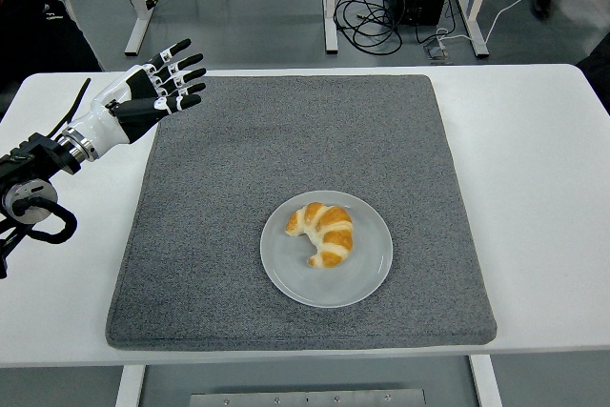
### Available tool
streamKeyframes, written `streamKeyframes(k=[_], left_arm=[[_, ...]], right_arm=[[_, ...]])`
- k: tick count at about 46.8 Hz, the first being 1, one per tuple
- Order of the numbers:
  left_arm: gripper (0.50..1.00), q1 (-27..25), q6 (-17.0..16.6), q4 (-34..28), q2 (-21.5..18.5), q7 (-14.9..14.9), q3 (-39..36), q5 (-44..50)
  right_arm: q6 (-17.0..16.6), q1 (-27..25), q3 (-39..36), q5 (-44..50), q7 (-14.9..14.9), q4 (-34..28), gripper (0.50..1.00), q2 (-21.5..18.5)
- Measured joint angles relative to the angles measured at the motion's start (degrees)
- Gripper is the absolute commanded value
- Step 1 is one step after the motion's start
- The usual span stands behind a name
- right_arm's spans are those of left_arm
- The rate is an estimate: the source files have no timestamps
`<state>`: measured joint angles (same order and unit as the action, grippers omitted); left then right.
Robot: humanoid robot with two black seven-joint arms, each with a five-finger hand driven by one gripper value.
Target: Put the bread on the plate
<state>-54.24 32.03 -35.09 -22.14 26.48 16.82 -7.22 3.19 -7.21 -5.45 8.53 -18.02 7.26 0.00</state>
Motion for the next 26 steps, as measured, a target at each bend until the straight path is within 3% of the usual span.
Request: streamKeyframes(k=[6,26], left_arm=[[0.981,0.5,2.3,0.0,0.0,0.7,0.5,0.1],[0.981,2.5,1.9,0.1,1.5,1.5,4.7,0.0]], right_arm=[[0.0,-0.1,0.0,0.0,0.0,0.0,1.0,0.0],[0.0,-0.1,-0.1,0.0,0.0,0.0,1.0,0.0]])
